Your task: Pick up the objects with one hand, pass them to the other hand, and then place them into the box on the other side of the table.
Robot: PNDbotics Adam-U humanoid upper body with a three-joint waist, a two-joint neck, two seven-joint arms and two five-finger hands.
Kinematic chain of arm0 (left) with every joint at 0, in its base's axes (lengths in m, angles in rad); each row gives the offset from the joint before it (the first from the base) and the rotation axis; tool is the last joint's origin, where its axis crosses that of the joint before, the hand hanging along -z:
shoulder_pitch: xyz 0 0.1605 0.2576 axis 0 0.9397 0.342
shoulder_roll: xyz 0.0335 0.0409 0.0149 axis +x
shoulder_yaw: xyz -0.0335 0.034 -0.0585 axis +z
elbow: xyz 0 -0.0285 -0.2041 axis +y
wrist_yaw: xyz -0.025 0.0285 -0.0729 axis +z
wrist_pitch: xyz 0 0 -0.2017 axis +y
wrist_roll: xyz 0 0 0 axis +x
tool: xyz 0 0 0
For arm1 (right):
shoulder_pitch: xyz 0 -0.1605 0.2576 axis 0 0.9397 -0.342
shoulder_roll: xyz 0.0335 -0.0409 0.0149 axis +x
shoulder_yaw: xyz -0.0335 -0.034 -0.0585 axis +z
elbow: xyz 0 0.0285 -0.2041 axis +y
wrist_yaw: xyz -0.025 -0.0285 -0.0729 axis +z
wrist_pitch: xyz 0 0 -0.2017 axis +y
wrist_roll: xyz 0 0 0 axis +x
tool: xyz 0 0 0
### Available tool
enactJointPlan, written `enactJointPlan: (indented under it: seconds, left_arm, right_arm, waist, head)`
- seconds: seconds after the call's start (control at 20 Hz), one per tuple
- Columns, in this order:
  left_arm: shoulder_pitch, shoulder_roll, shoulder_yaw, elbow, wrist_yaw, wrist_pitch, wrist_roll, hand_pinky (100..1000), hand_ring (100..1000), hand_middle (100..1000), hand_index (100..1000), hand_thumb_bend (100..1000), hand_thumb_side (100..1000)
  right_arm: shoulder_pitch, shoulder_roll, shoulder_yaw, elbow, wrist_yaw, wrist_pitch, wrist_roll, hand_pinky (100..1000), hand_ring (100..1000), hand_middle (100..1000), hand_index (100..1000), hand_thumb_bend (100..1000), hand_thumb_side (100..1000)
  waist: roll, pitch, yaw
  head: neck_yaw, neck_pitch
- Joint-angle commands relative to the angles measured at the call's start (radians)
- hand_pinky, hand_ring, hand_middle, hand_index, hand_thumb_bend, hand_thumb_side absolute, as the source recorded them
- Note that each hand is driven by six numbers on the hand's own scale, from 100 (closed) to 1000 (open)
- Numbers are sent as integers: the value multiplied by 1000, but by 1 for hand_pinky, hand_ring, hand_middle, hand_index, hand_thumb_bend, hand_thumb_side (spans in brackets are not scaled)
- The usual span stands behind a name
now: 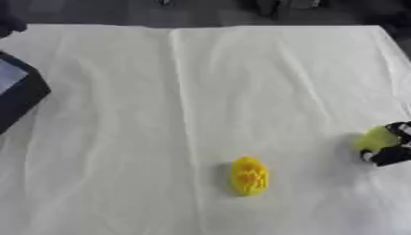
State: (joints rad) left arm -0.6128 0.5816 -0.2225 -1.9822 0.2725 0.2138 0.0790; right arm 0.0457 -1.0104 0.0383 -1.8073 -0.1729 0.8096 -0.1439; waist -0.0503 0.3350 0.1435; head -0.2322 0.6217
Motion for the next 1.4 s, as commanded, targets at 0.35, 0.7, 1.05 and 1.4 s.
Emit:
enactJointPlan:
  seconds: [0.35, 0.7, 1.05, 1.4]
  left_arm:
    - [-5, 37, 9, -18, 11, -3, -2, 967, 1000, 626, 822, 100, 776]
    - [-27, 74, 15, -18, 62, 44, 5, 964, 1000, 650, 832, 100, 779]
    - [-89, 147, -3, -9, 135, 124, -44, 959, 1000, 678, 849, 100, 799]
    - [-226, 216, -98, 14, 94, 180, -304, 954, 1000, 710, 873, 100, 812]
  right_arm:
    - [-23, -30, -47, -183, 11, -5, -141, 714, 643, 556, 593, 100, 100]
    - [-165, -72, -37, -193, 117, -110, -252, 723, 630, 559, 595, 100, 100]
    - [-331, 3, 105, -193, 387, -341, -344, 765, 632, 566, 599, 153, 100]
    - [-400, 149, 262, -193, 1116, -441, -311, 809, 655, 567, 599, 144, 100]
  waist:
    - [5, -40, -11]
    - [13, -73, -5]
    - [24, -98, -16]
    - [37, -113, -21]
  head:
    - [33, 10]
    - [71, 32]
    - [118, 45]
    - [162, 56]
